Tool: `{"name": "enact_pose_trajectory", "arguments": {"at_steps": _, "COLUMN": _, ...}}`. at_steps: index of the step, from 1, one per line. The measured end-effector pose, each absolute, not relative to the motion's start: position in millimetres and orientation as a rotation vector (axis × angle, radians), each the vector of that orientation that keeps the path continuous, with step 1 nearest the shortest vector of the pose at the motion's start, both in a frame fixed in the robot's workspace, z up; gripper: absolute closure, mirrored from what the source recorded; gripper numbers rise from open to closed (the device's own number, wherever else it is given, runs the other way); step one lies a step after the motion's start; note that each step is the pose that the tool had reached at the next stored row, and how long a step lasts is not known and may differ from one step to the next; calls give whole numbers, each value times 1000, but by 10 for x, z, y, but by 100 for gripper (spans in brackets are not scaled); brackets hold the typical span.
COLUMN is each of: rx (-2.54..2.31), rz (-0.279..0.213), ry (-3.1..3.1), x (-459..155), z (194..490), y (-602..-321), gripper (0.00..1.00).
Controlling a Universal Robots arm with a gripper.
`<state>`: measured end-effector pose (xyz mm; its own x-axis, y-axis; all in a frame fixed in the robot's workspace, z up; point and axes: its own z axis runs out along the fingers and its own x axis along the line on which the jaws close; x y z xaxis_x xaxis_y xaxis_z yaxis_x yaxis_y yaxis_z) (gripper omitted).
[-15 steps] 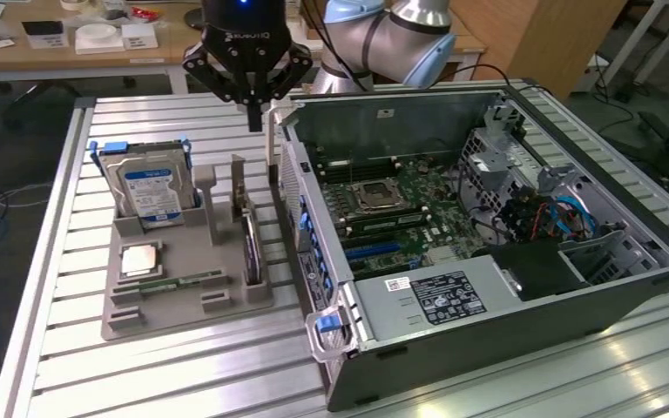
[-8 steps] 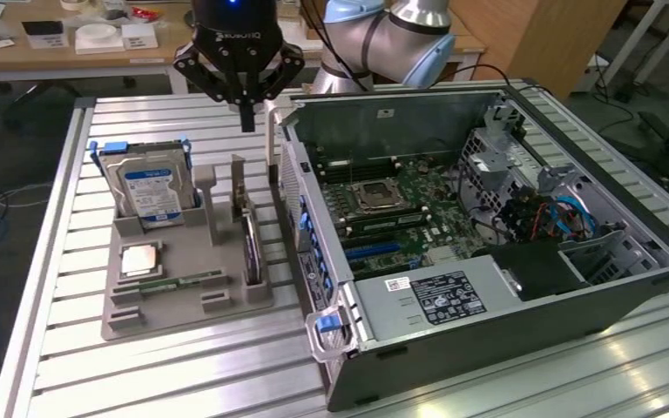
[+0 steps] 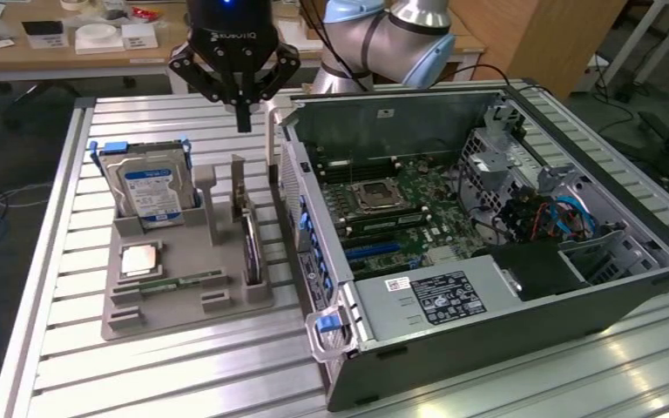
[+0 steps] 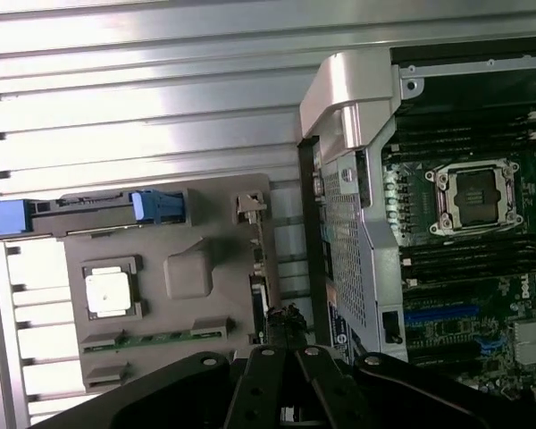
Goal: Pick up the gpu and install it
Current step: 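Reach for the gpu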
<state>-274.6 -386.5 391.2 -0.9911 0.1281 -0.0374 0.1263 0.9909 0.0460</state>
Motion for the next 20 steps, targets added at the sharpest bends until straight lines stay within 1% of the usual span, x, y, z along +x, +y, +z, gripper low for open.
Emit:
{"name": "enact_pose_trajectory", "arguments": {"at_steps": 8, "rx": 198, "rz": 68, "ry": 3094, "x": -2766, "z": 3909, "y": -3958, "gripper": 89}}
{"name": "enact_pose_trajectory", "arguments": {"at_steps": 15, "rx": 197, "rz": 68, "ry": 3094, "x": -2771, "z": 3908, "y": -3980, "gripper": 89}}
{"name": "enact_pose_trajectory", "arguments": {"at_steps": 20, "rx": 198, "rz": 68, "ry": 3094, "x": -2788, "z": 3897, "y": -4070, "gripper": 89}}
